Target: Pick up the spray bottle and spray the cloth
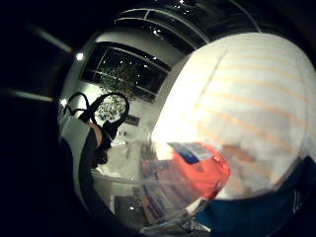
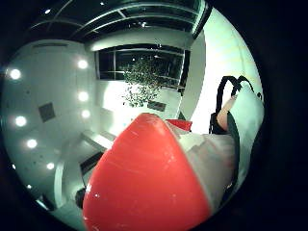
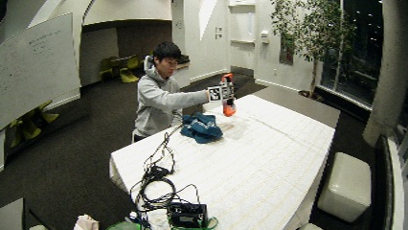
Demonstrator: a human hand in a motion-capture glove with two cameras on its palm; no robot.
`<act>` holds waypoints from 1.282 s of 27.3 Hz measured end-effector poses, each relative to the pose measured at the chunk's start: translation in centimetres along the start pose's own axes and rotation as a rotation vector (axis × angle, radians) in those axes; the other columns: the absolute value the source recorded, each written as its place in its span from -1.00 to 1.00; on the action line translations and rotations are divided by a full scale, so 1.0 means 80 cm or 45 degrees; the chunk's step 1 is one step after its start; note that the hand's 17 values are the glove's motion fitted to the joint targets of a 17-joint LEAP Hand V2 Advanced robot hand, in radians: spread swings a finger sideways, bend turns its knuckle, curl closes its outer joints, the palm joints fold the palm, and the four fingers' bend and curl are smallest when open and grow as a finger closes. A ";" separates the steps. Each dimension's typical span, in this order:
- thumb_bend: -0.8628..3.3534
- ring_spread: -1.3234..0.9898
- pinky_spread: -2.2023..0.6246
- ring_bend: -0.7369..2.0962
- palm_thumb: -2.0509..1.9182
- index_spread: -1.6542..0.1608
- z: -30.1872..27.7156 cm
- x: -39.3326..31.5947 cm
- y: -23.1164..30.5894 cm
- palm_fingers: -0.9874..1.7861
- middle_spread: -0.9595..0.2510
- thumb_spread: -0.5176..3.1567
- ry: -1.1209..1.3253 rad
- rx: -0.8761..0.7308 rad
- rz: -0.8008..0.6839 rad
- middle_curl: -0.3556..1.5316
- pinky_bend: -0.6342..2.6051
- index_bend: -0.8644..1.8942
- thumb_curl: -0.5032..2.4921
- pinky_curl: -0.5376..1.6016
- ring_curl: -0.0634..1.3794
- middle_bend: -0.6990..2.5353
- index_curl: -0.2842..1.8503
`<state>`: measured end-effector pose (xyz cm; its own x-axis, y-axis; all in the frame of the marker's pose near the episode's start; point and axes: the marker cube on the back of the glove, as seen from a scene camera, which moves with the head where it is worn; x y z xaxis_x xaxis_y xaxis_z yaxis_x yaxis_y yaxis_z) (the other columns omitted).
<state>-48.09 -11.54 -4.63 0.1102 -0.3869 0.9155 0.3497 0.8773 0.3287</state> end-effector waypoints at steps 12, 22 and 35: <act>-0.61 0.04 0.50 -0.22 0.49 0.51 -0.008 0.045 0.011 -0.12 0.46 -0.50 0.172 -0.348 -0.008 -0.19 -0.27 -0.29 -0.20 -0.05 -0.29 -0.38 -0.30; -0.61 0.08 0.61 -0.30 0.45 0.49 -0.071 0.055 0.024 -0.28 0.56 -0.36 0.250 -0.189 -0.011 -0.27 -0.20 -0.32 -0.27 -0.12 -0.47 -0.45 -0.47; -0.61 0.09 0.66 -0.28 0.45 0.49 -0.090 0.042 0.035 -0.29 0.58 -0.30 0.200 -0.142 -0.006 -0.27 -0.22 -0.29 -0.32 -0.14 -0.48 -0.44 -0.52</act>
<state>-40.08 -12.43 -2.31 0.2495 -0.4380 0.8637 0.4506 0.8419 0.2969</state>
